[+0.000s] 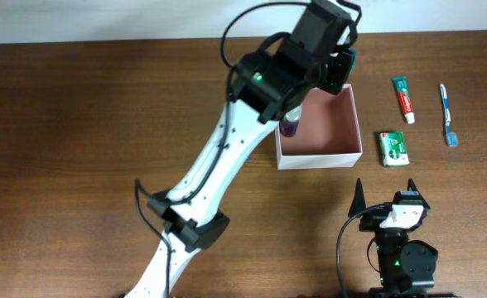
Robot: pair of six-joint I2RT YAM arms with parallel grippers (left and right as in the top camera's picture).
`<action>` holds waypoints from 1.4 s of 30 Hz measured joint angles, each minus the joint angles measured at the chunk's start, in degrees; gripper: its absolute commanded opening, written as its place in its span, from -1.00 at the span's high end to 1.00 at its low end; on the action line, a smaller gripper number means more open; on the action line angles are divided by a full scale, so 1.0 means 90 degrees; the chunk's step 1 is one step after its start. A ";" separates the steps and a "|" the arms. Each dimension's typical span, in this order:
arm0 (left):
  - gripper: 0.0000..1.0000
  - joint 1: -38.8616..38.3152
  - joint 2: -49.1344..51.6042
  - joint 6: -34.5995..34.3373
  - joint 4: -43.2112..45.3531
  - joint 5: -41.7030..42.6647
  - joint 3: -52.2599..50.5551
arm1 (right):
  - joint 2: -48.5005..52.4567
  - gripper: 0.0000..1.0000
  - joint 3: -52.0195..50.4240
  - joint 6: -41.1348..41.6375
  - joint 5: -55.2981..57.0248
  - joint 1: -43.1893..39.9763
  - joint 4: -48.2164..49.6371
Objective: Pack container
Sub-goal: 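Lift the mouthwash bottle and carry it over the pink box, then lower the mouthwash into the box beside the soap and release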
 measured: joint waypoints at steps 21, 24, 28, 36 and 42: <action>0.37 -0.0005 0.1661 -0.0933 0.0172 -0.0100 -0.0136 | 0.0000 -0.98 0.0000 -0.0005 0.0000 0.0000 0.0000; 0.36 -0.0007 0.1717 -0.0937 0.0170 -0.0267 -0.0168 | 0.0000 -0.97 0.0000 0.0002 0.0000 0.0000 0.0000; 0.36 -0.0010 0.1727 -0.0952 0.0175 -0.0597 -0.0177 | 0.0000 -0.98 0.0000 -0.0005 0.0000 0.0000 0.0000; 0.36 -0.0015 0.1727 -0.0954 0.0172 -0.0862 -0.0177 | 0.0000 -0.98 0.0000 -0.0002 0.0000 0.0000 0.0000; 0.37 -0.0032 0.1727 -0.0954 0.0170 -0.0918 -0.0177 | 0.0000 -0.98 0.0000 0.0000 0.0000 0.0000 0.0000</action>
